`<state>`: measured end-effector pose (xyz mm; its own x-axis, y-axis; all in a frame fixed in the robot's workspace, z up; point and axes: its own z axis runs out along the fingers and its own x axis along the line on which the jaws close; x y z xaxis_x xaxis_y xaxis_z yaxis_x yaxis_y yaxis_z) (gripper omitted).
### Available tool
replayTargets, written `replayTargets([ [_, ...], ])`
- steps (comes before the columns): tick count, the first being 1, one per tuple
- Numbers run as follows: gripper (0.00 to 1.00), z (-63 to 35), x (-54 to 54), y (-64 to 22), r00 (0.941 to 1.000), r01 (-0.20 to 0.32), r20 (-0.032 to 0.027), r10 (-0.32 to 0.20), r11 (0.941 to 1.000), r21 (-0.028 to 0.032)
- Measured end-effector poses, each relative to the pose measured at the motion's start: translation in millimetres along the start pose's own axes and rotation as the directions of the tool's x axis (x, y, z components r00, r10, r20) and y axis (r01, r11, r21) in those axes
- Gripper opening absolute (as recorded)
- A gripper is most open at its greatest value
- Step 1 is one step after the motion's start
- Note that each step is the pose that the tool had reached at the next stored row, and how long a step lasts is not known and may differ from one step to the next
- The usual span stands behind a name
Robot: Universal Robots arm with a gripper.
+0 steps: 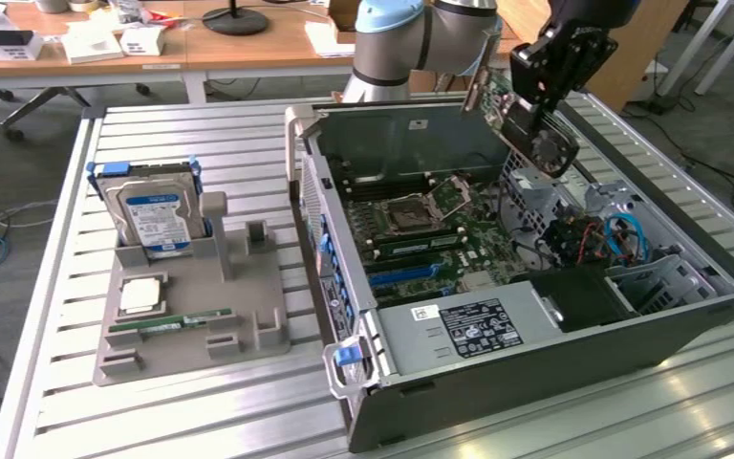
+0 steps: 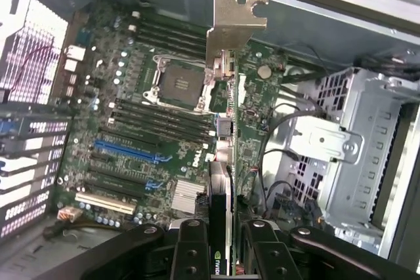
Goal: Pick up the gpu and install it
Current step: 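Insert the gpu into the slot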
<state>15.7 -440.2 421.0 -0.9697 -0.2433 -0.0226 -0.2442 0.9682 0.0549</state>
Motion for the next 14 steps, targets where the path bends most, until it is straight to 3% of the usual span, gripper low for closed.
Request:
replayTargets([
  [3, 0.26, 0.1, 0.0, 0.0, 0.9987, 0.051, -0.0029, -0.051, 0.9987, -0.0007],
  [7, 0.26, 0.3, 0.0, 0.0, 0.9925, 0.122, -0.0069, -0.122, 0.9926, -0.0019],
  [14, 0.26, 0.5, 0.0, 0.0, 0.9715, 0.236, -0.0131, -0.236, 0.9716, -0.0049],
])
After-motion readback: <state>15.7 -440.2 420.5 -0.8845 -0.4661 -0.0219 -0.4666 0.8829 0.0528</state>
